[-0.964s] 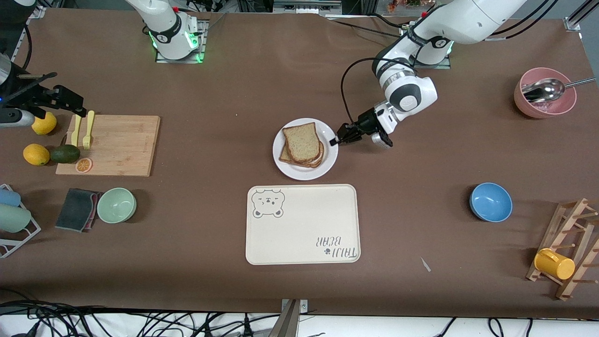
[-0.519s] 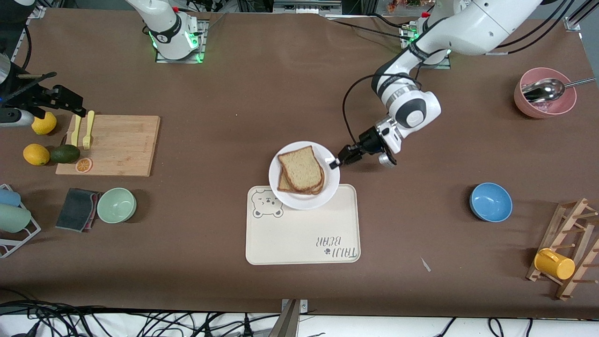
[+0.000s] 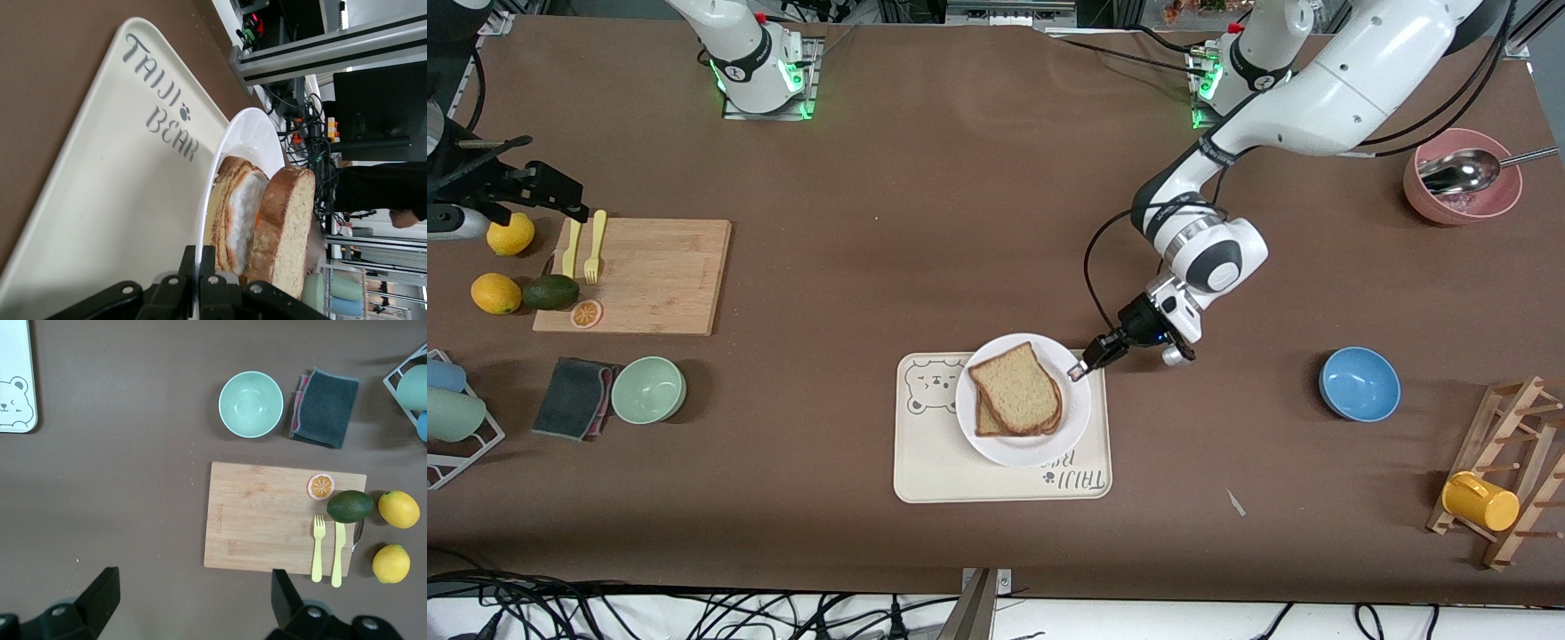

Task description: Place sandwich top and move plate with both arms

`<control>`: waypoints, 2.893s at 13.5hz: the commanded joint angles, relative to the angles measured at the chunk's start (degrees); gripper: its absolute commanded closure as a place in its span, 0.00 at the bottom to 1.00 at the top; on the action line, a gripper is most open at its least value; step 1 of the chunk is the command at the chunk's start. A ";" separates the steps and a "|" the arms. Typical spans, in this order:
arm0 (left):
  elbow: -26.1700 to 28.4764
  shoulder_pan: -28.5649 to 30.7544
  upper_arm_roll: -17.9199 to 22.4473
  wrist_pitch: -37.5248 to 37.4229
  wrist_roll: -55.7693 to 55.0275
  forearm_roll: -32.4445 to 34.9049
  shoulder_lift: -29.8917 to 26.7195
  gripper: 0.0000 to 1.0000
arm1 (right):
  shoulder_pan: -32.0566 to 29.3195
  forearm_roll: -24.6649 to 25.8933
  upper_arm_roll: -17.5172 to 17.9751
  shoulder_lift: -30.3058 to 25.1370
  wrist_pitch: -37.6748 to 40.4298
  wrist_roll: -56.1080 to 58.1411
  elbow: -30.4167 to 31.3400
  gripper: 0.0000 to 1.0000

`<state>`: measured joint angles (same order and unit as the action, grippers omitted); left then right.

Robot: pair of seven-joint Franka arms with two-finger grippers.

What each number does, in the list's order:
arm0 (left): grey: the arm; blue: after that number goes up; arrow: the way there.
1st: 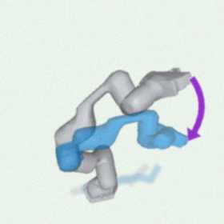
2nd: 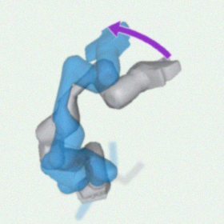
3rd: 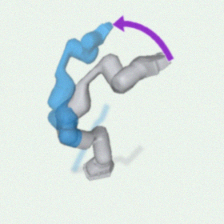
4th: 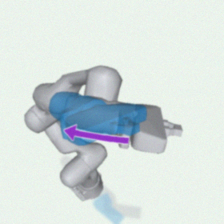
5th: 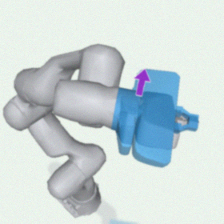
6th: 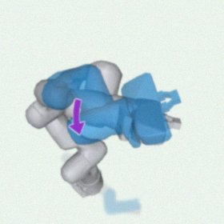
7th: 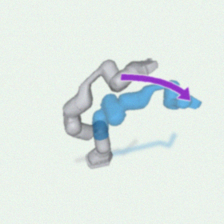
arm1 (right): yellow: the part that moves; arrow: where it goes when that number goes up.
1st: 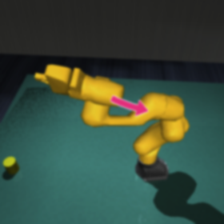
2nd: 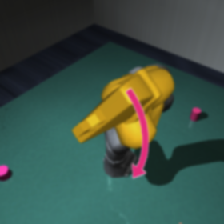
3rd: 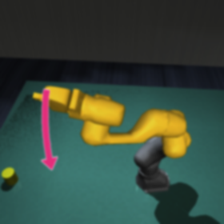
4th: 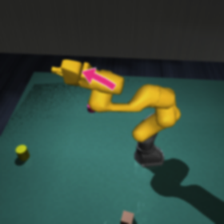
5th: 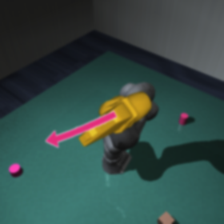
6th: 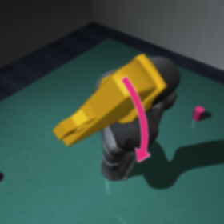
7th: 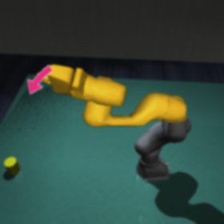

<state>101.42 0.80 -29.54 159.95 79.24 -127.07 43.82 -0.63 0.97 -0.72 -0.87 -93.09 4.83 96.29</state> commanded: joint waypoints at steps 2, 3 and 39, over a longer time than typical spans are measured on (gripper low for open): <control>-7.02 -4.14 3.08 1.24 0.56 -1.86 4.34 1.00 | -1.04 -0.36 0.54 0.07 0.28 -0.35 -0.75 0.00; -7.02 -4.14 3.08 1.24 0.65 -1.77 4.43 1.00 | -1.04 -0.36 0.54 0.08 0.28 -0.35 -0.75 0.00; -10.27 2.98 3.87 4.67 -22.67 13.12 0.04 0.00 | -0.95 -0.44 0.54 -0.01 0.37 -0.17 -0.75 0.00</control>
<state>90.39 3.95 -25.47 163.49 65.98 -120.84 46.28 -0.80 0.97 -0.79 -0.85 -93.09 4.82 96.29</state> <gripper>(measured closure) 0.000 0.000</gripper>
